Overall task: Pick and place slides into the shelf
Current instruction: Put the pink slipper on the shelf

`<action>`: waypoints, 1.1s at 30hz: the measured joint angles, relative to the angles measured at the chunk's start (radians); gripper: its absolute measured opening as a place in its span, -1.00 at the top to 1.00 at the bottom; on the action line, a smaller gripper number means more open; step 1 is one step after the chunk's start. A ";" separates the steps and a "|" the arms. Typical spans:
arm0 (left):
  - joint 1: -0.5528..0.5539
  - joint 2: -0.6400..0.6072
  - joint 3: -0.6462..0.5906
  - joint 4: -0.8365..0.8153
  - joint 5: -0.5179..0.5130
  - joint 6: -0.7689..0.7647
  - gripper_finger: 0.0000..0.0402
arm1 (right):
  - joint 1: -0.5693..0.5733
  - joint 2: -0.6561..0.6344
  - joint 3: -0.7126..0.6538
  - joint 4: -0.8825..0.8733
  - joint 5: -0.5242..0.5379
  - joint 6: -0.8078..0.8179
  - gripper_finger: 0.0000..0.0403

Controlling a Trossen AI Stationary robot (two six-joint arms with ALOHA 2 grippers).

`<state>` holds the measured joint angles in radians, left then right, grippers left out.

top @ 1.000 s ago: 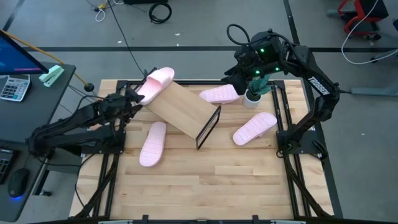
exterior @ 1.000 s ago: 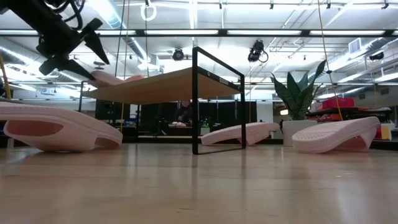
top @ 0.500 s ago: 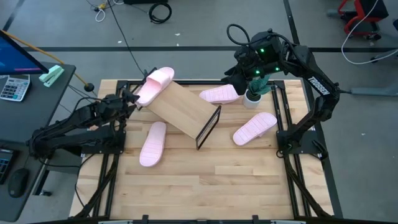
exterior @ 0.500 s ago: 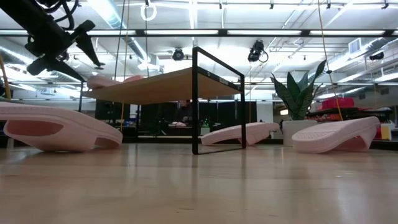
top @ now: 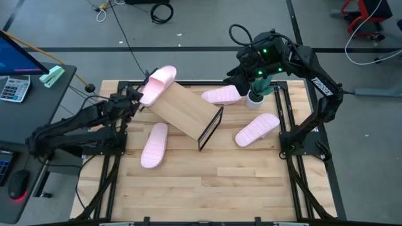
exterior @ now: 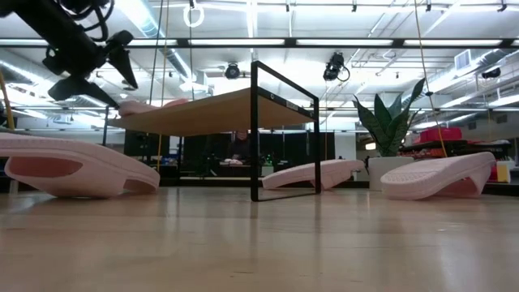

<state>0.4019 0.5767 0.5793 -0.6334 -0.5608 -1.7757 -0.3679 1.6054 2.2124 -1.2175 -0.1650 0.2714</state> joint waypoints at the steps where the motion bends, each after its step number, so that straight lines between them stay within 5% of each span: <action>1: 0.000 0.012 0.000 0.002 0.000 0.000 -0.43 | 0.000 0.000 0.000 0.000 0.000 0.000 -0.01; 22: -0.014 -0.063 0.000 0.049 -0.047 0.085 -0.43 | 0.000 -0.003 0.000 -0.062 0.001 0.001 -0.01; 33: -0.240 -0.069 0.000 0.078 -0.003 0.147 -0.39 | 0.000 -0.034 0.000 -0.147 0.060 0.063 -0.01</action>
<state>0.1616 0.5077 0.5789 -0.5556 -0.5642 -1.6290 -0.3679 1.5716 2.2124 -1.3649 -0.1048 0.3340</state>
